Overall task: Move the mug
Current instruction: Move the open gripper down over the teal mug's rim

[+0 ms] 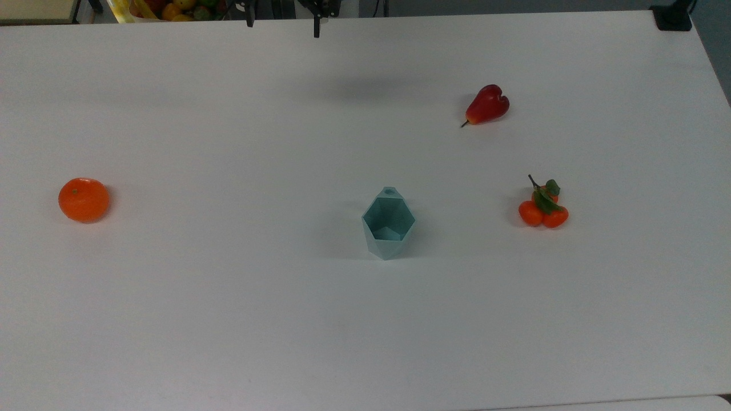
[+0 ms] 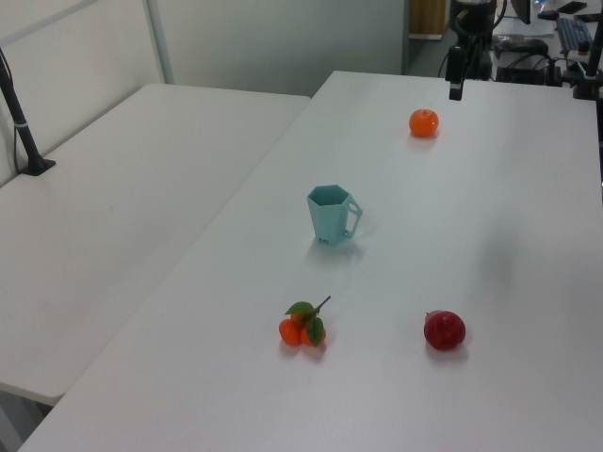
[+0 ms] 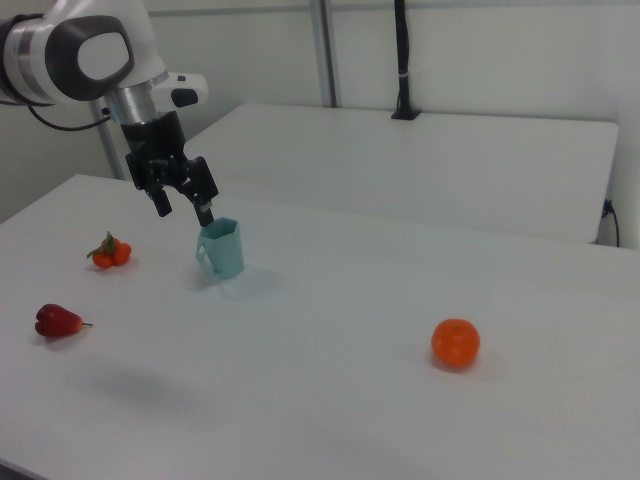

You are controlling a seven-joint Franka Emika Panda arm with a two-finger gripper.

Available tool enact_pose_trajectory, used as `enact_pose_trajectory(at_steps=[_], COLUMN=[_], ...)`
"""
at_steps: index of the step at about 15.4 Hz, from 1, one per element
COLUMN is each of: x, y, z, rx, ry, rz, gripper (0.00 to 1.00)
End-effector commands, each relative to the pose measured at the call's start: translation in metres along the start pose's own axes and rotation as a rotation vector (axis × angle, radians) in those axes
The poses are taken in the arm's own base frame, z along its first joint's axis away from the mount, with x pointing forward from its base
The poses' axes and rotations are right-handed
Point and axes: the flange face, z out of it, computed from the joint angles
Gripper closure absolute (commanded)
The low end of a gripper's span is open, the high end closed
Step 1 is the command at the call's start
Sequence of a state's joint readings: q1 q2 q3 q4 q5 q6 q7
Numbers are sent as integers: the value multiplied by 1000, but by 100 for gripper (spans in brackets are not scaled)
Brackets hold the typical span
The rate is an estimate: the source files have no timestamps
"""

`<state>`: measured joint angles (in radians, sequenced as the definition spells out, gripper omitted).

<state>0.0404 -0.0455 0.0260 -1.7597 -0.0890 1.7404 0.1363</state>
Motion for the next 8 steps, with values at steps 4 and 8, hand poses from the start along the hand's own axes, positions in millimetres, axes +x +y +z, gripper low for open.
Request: enact_pose_trajectory(at_steps=[4,8], x=[0,6], y=[-6,-17], z=[10,20], rx=[3,1], ry=[-18,-18], rz=[-23,-44], gripper=[0,0])
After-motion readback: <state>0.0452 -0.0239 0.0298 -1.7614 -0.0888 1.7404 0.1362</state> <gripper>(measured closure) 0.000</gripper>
